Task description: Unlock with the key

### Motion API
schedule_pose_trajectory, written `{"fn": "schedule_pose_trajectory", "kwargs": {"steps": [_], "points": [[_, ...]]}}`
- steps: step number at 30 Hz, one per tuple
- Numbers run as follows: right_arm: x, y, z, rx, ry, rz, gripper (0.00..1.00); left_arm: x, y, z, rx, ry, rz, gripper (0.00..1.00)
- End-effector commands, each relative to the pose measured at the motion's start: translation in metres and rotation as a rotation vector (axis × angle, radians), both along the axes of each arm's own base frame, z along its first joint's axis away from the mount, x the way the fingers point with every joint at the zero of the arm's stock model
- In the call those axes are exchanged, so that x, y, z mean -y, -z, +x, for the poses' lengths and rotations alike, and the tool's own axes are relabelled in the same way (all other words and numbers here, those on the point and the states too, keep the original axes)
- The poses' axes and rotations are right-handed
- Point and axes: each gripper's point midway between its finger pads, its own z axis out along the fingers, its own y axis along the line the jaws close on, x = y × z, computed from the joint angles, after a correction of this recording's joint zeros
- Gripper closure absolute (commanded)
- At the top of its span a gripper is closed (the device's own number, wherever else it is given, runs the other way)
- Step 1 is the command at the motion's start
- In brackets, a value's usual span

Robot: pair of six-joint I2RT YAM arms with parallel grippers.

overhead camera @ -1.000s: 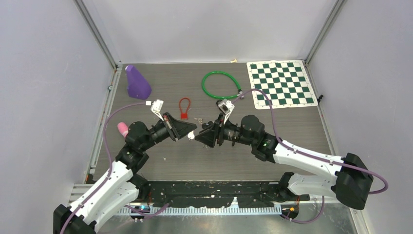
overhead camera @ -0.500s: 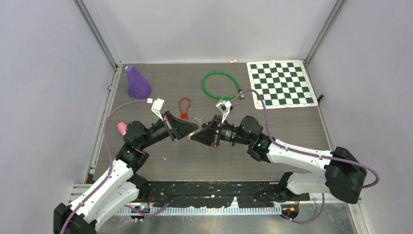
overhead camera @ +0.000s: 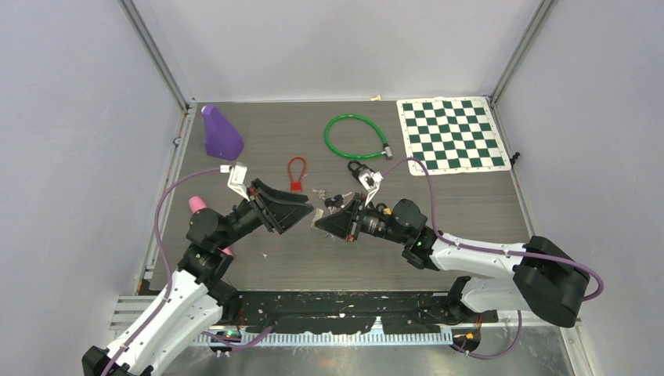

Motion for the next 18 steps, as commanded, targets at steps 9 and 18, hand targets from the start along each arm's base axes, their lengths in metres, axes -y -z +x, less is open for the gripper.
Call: {"fn": "schedule_pose_trajectory", "kwargs": {"steps": [9, 18], "points": [[0.012, -0.051, 0.001, 0.084, 0.060, 0.178, 0.95, -0.003, 0.030, 0.004, -0.060, -0.033, 0.025, 0.34], [0.010, -0.056, -0.004, 0.084, 0.037, 0.206, 0.95, 0.004, 0.029, 0.000, -0.056, 0.001, 0.020, 0.55]]}}
